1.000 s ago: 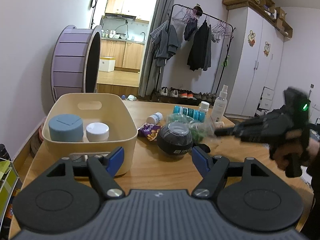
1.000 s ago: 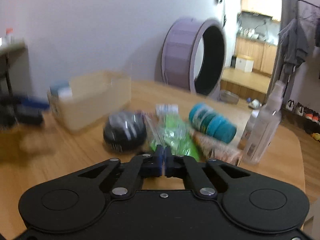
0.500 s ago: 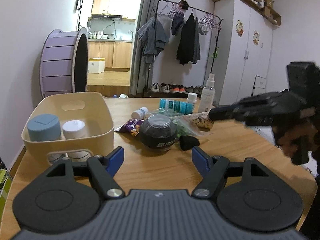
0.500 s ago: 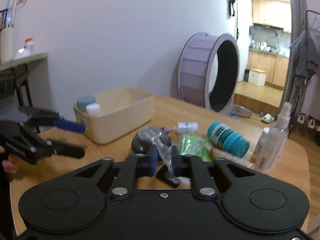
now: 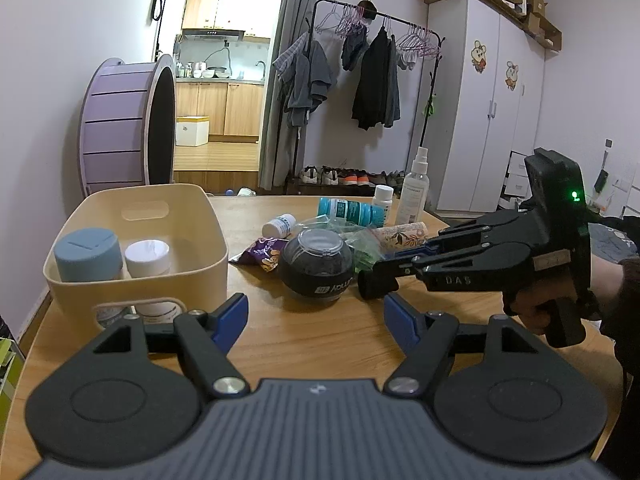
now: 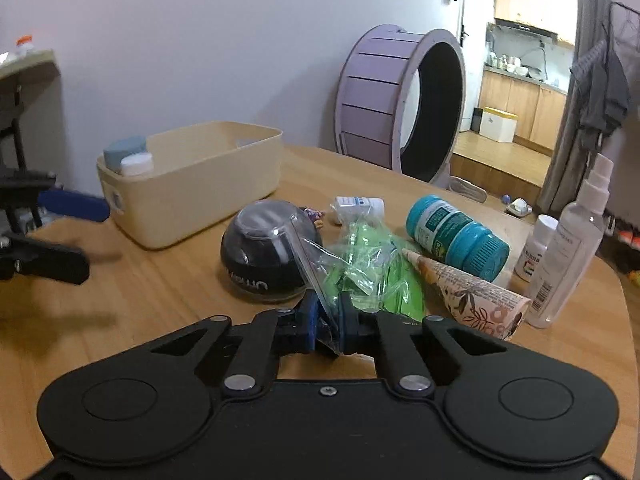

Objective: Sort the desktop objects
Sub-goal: 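Grasp the zip bag of green sticks with the right gripper, then lift the bag with the right gripper while the left gripper closes on it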

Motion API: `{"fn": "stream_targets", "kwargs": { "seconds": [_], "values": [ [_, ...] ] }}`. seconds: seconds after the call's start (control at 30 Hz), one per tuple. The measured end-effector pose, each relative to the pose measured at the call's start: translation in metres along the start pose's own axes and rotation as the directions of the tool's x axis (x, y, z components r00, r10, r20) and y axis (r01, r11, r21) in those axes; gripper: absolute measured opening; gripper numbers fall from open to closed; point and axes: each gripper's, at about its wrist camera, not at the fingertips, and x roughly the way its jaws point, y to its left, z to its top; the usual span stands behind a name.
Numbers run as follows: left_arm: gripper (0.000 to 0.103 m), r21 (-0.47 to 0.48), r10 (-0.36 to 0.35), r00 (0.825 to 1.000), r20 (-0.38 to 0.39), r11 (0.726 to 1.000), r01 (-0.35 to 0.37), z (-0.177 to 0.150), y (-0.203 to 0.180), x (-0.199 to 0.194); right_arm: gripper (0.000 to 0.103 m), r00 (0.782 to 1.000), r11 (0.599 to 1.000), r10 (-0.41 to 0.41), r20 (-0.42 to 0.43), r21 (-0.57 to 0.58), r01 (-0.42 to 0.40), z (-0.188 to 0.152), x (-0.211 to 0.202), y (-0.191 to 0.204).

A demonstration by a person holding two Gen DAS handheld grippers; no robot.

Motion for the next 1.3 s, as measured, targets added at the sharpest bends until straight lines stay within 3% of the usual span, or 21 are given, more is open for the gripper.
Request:
{"fn": "stream_targets", "kwargs": {
  "seconds": [0.07, 0.27, 0.47, 0.8, 0.93, 1.13, 1.3],
  "values": [
    [0.074, 0.0, -0.001, 1.0, 0.001, 1.0, 0.001, 0.0, 0.0, 0.0, 0.002, 0.999, 1.0, -0.018, 0.044, 0.013, 0.017, 0.003, -0.01, -0.001],
    [0.074, 0.003, -0.003, 1.0, -0.001, 1.0, 0.003, 0.0, -0.001, 0.001, 0.001, 0.98, 0.999, -0.018, 0.197, 0.045, 0.01, 0.02, -0.055, -0.001],
    [0.074, 0.01, -0.016, 1.0, 0.005, 1.0, 0.016, 0.0, -0.004, 0.003, 0.001, 0.957, 0.997, 0.049, 0.287, 0.037, -0.062, 0.031, -0.098, 0.005],
    [0.075, 0.132, -0.128, 0.99, 0.063, 0.984, 0.119, -0.007, -0.029, -0.002, 0.001, 0.939, 0.969, 0.234, 0.253, 0.014, -0.245, 0.03, -0.109, 0.017],
    [0.086, 0.234, -0.121, 0.985, 0.122, 0.968, 0.09, -0.013, -0.046, -0.001, 0.001, 0.925, 0.956, 0.278, 0.257, 0.016, -0.292, 0.03, -0.113, 0.02],
    [0.087, 0.328, -0.13, 0.978, 0.166, 0.942, 0.07, -0.017, -0.061, 0.008, 0.001, 0.906, 0.939, 0.324, 0.274, 0.026, -0.344, 0.032, -0.12, 0.021],
    [0.087, 0.338, -0.149, 0.975, 0.163, 0.937, 0.086, -0.019, -0.064, 0.01, 0.001, 0.901, 0.932, 0.339, 0.27, 0.033, -0.361, 0.03, -0.121, 0.02]
  ]
}}
